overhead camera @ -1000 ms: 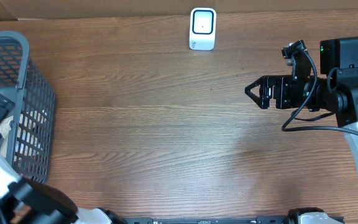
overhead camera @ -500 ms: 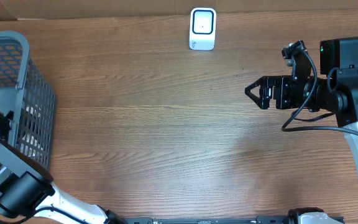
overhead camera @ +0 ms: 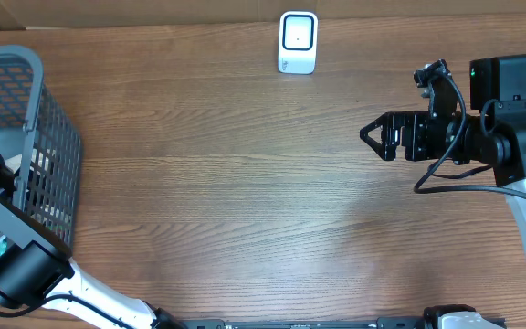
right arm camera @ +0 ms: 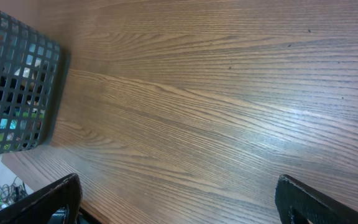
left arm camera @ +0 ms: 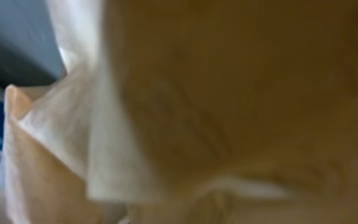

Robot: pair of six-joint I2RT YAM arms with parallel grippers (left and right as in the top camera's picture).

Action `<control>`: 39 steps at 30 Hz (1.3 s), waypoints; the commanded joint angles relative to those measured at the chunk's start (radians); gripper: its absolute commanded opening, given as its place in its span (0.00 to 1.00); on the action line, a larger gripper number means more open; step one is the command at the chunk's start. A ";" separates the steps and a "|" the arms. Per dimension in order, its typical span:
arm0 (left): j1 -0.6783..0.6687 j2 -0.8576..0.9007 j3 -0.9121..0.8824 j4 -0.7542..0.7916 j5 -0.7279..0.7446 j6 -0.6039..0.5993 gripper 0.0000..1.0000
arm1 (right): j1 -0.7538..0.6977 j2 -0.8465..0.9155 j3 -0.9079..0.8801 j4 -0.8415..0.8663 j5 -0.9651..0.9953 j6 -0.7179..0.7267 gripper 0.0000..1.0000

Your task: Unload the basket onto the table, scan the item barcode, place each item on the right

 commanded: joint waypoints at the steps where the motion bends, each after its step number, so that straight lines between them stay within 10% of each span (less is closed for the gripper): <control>1: 0.002 0.018 0.076 -0.057 0.081 0.001 0.04 | 0.007 -0.014 0.030 0.001 -0.006 0.006 1.00; 13: -0.001 -0.232 0.530 -0.251 0.150 0.003 0.04 | 0.007 -0.014 0.030 0.002 -0.006 0.006 1.00; 26: 0.000 -0.513 0.597 -0.255 0.103 0.005 0.04 | 0.007 -0.014 0.030 0.004 -0.006 0.006 1.00; 32: 0.000 -0.453 0.571 -0.272 0.095 0.004 0.70 | 0.007 -0.014 0.030 0.004 -0.006 0.006 1.00; 39: 0.000 -0.301 0.566 -0.265 0.097 -0.014 0.85 | 0.007 -0.014 0.030 0.004 -0.006 0.006 1.00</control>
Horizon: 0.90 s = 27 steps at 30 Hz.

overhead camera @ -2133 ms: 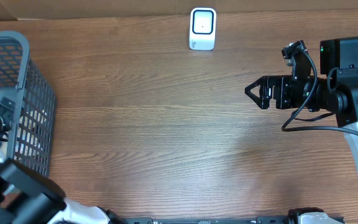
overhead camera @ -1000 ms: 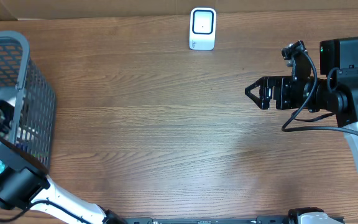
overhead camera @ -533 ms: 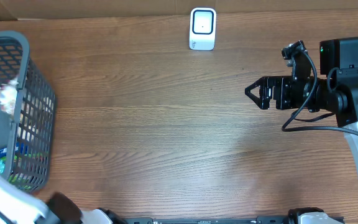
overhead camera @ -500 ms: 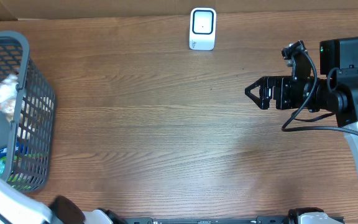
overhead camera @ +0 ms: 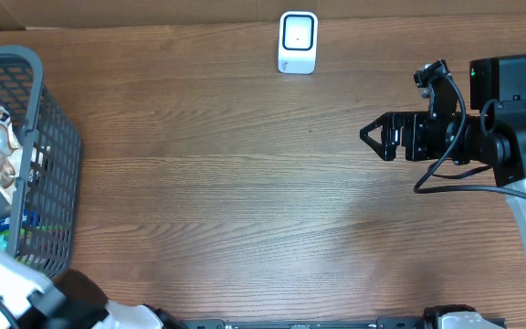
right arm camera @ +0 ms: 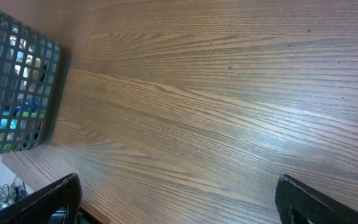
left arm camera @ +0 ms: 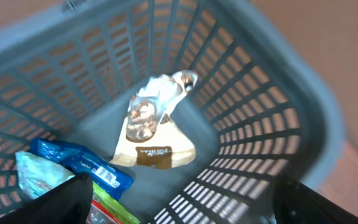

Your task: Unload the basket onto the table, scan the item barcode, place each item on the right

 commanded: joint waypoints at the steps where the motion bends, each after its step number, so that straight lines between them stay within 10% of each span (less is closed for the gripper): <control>1: 0.000 0.082 -0.010 0.011 -0.007 -0.013 0.86 | 0.006 -0.014 0.030 0.004 -0.006 0.006 1.00; 27: -0.006 0.646 -0.011 0.176 -0.124 -0.014 1.00 | 0.006 -0.014 0.030 -0.033 -0.005 0.007 1.00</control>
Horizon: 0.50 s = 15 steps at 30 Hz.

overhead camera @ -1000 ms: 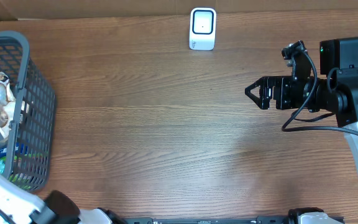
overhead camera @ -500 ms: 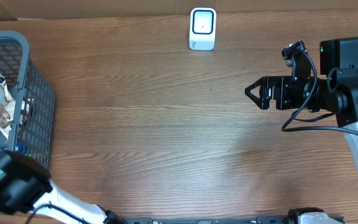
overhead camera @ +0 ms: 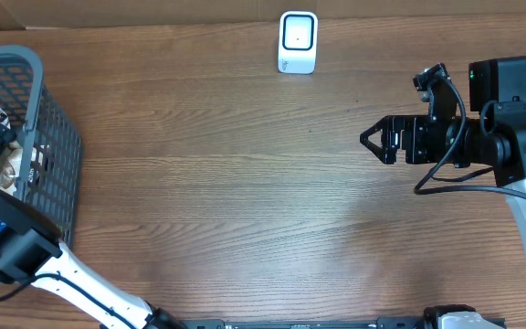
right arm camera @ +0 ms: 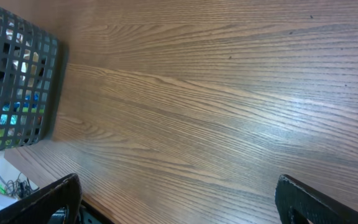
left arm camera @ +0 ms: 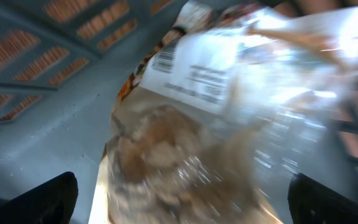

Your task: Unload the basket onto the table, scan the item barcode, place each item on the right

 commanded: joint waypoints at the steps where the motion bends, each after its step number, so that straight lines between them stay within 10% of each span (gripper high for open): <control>1: -0.006 0.054 -0.008 0.000 -0.058 -0.013 1.00 | 0.007 -0.014 0.030 0.003 -0.006 0.007 1.00; 10: -0.015 0.138 -0.008 -0.026 -0.033 -0.013 0.91 | 0.007 -0.014 0.030 0.003 -0.006 0.007 1.00; 15: -0.014 0.134 -0.006 -0.046 0.002 -0.013 0.36 | 0.007 -0.014 0.030 0.003 -0.006 0.006 1.00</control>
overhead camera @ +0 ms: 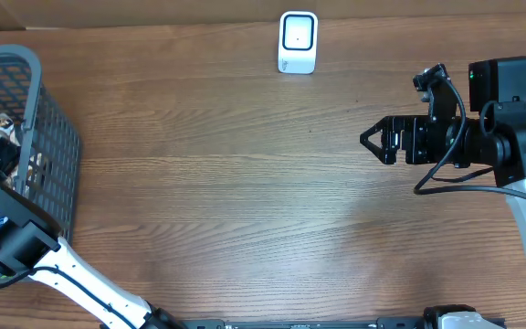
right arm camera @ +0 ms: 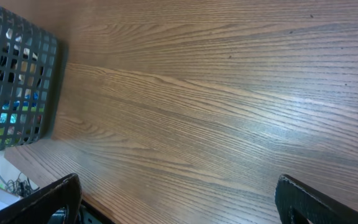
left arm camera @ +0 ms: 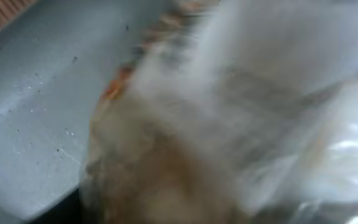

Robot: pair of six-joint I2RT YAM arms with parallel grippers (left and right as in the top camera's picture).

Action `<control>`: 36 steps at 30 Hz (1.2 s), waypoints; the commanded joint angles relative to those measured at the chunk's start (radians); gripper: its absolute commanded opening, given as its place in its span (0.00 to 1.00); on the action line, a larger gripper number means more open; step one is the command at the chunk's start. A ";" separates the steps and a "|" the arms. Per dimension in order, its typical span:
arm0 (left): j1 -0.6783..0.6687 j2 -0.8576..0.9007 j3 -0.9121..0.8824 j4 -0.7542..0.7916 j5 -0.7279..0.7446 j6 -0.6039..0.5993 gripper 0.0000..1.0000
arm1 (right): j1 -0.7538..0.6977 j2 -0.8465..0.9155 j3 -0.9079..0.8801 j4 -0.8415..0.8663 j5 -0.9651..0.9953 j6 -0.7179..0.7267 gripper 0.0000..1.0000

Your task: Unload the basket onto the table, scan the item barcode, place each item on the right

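A clear snack bag with tan contents (left arm camera: 229, 124) lies in the grey basket (overhead camera: 35, 64) at the table's far left. It fills the blurred left wrist view. My left gripper is down inside the basket, pressed close to the bag. Only a dark bit of one finger (left arm camera: 58, 208) shows at the lower left, so whether the gripper is open or shut cannot be told. The white barcode scanner (overhead camera: 298, 41) stands at the table's back edge. My right gripper (right arm camera: 179, 205) hangs open over bare wood at the right, holding nothing.
The basket (right arm camera: 17, 87) also holds blue and green packets, seen through its mesh. The basket's grey floor (left arm camera: 36, 93) shows beside the bag. Wooden tabletop (overhead camera: 245, 183) stretches between the basket and the right arm.
My left gripper has come closer to the snack bag, which now fills the wrist view and hides the right finger. The right arm has not moved.
At first my left wrist view was filled by the tan bag inside the basket. Then the gripper was open high above the basket, with the bag lying on its floor. Later it was open around the bag, and now it is pressed closer.
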 commanded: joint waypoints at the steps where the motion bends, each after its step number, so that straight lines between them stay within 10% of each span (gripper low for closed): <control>1: -0.007 0.048 0.000 -0.015 0.041 -0.008 0.24 | 0.007 -0.014 0.030 0.005 -0.006 0.006 1.00; 5: -0.007 0.039 0.023 -0.049 0.099 -0.009 0.06 | 0.007 -0.014 0.030 0.006 -0.006 0.006 1.00; 24: -0.010 -0.097 0.888 -0.460 0.308 -0.008 0.04 | 0.007 -0.014 0.030 0.005 -0.006 0.006 1.00; 36: -0.180 -0.362 0.994 -0.561 0.381 0.073 0.04 | 0.007 -0.014 0.030 0.005 -0.006 0.007 1.00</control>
